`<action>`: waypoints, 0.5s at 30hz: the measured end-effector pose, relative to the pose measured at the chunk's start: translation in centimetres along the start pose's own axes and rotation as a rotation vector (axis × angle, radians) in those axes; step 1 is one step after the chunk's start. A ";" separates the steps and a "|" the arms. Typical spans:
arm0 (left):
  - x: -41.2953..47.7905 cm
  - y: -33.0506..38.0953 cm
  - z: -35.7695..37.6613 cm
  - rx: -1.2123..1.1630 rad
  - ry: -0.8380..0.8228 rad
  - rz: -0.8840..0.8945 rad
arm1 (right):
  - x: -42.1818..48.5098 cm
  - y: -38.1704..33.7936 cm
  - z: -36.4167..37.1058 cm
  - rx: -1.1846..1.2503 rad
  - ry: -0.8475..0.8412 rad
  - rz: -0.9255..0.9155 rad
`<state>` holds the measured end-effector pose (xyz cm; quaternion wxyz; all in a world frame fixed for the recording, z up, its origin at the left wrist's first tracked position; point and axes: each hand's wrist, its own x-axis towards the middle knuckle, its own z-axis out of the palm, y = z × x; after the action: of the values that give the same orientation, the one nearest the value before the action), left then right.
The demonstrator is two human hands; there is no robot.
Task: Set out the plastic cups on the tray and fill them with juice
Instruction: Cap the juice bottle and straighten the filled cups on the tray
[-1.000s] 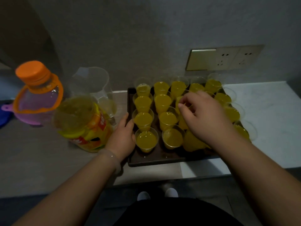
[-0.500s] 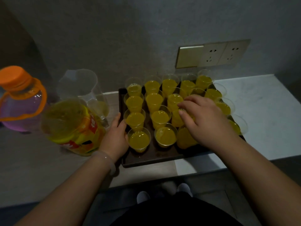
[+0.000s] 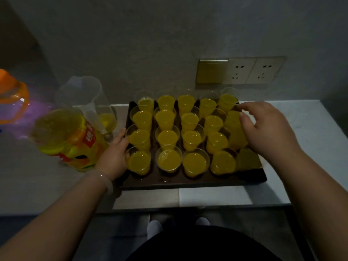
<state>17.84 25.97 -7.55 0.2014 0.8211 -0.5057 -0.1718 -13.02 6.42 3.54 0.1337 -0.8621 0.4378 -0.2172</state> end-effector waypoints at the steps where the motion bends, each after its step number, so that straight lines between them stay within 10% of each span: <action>1: 0.0 0.1 0.0 -0.007 0.008 0.005 | 0.2 0.8 -0.3 0.018 0.001 0.022; 15: -0.2 0.6 -0.2 0.009 0.023 0.029 | 1.4 10.3 2.0 0.077 -0.240 0.044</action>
<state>17.36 25.94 -7.04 0.2062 0.8166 -0.5157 -0.1572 -18.44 -0.59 -2.17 0.2232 -0.8662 0.4289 -0.1260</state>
